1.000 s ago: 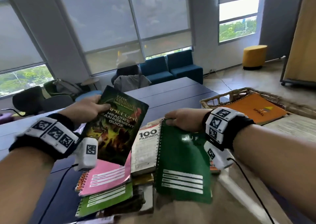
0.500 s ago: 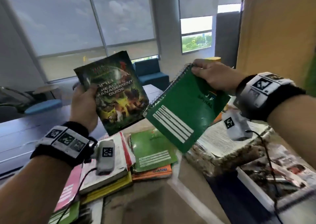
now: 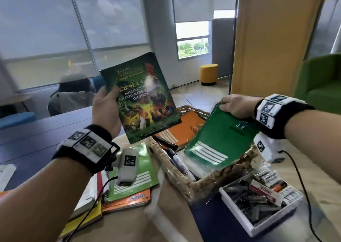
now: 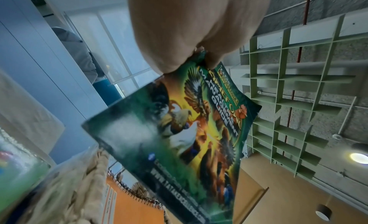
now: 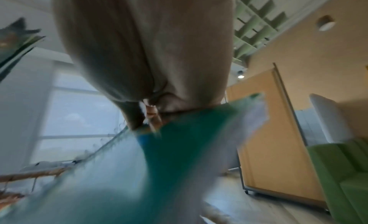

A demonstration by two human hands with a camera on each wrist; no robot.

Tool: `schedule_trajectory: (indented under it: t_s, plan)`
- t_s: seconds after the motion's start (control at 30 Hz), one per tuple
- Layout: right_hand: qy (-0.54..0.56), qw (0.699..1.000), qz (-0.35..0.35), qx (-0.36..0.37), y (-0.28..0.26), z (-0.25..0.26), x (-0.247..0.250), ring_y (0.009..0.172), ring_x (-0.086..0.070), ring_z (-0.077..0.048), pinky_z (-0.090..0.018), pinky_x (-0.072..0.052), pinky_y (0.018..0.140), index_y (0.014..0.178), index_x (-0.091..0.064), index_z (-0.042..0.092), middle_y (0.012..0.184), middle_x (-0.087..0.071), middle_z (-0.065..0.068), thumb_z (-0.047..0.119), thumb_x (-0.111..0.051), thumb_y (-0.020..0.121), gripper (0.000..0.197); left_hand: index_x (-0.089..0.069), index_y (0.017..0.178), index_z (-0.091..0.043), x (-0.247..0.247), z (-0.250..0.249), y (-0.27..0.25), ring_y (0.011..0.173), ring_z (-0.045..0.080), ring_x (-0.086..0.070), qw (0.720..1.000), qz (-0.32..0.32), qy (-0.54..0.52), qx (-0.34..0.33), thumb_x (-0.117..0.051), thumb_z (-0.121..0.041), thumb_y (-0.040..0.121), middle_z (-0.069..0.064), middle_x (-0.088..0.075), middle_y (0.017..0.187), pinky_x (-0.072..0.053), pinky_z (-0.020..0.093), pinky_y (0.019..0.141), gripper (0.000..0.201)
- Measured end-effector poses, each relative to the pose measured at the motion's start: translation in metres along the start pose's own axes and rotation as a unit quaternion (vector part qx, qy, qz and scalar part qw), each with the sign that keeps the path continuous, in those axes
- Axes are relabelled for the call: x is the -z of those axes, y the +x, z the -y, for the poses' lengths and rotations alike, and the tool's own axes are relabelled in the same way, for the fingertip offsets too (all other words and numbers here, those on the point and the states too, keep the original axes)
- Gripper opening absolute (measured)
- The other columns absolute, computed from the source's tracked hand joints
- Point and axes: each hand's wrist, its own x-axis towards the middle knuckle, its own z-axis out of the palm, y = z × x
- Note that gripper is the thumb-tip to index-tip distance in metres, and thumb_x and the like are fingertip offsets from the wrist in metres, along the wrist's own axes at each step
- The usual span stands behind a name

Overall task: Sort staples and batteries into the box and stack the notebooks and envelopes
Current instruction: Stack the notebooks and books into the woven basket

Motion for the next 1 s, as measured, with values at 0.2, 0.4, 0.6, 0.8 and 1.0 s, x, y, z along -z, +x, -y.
schedule_trajectory:
  t_s: [0.2,0.4,0.6,0.8,1.0]
  plan:
    - [-0.055,0.997,0.04,0.022,0.015,0.003,-0.018,0.088,-0.052,-0.018,-0.015,-0.038,0.05,0.14,-0.054,0.013,0.112,-0.055,-0.005,0.008,-0.054,0.101,0.038,-0.054,0.137,-0.003,-0.014,0.01,0.004,0.109,0.037,-0.07,1.0,0.015,0.005,0.01,-0.048,-0.016,0.107,0.019,-0.071,0.123,-0.059,0.055,0.089,0.033]
    - [-0.124,0.987,0.081,0.061,0.008,-0.006,-0.03,0.087,-0.051,-0.016,-0.022,-0.045,0.073,0.14,-0.054,0.01,0.12,-0.065,-0.009,0.01,-0.057,0.101,0.04,-0.053,0.134,-0.002,-0.024,0.024,0.005,0.102,0.032,-0.072,0.999,0.037,0.021,0.01,-0.046,-0.017,0.108,0.021,-0.069,0.125,-0.059,0.055,0.089,0.031]
    - [0.222,0.967,-0.024,0.125,0.001,0.011,0.02,0.096,-0.063,-0.019,-0.03,-0.053,0.073,0.141,-0.051,0.015,0.127,-0.061,-0.013,0.007,-0.046,0.106,0.037,-0.061,0.121,-0.009,-0.04,0.03,0.002,0.094,0.029,-0.073,0.995,0.093,0.045,-0.014,-0.049,-0.015,0.107,0.017,-0.072,0.116,-0.059,0.055,0.086,0.019]
    - [0.329,0.917,-0.027,0.224,-0.02,0.054,0.046,0.102,-0.067,-0.017,-0.04,-0.057,0.083,0.138,-0.05,0.026,0.111,-0.069,0.0,0.026,-0.056,0.103,0.035,-0.065,0.115,-0.016,-0.059,0.022,-0.005,0.09,0.029,-0.075,0.982,0.15,0.102,-0.047,-0.053,-0.018,0.106,0.011,-0.076,0.106,-0.059,0.056,0.086,0.015]
    - [0.309,0.925,-0.069,0.21,-0.015,0.054,0.026,0.063,-0.073,-0.025,-0.026,-0.052,0.044,0.105,-0.05,0.01,0.092,-0.073,-0.014,0.014,-0.057,0.104,0.009,-0.068,0.109,-0.022,-0.053,0.019,-0.012,0.096,0.034,-0.074,0.968,0.18,0.154,-0.081,-0.054,-0.018,0.106,0.014,-0.074,0.108,-0.061,0.048,0.08,0.015]
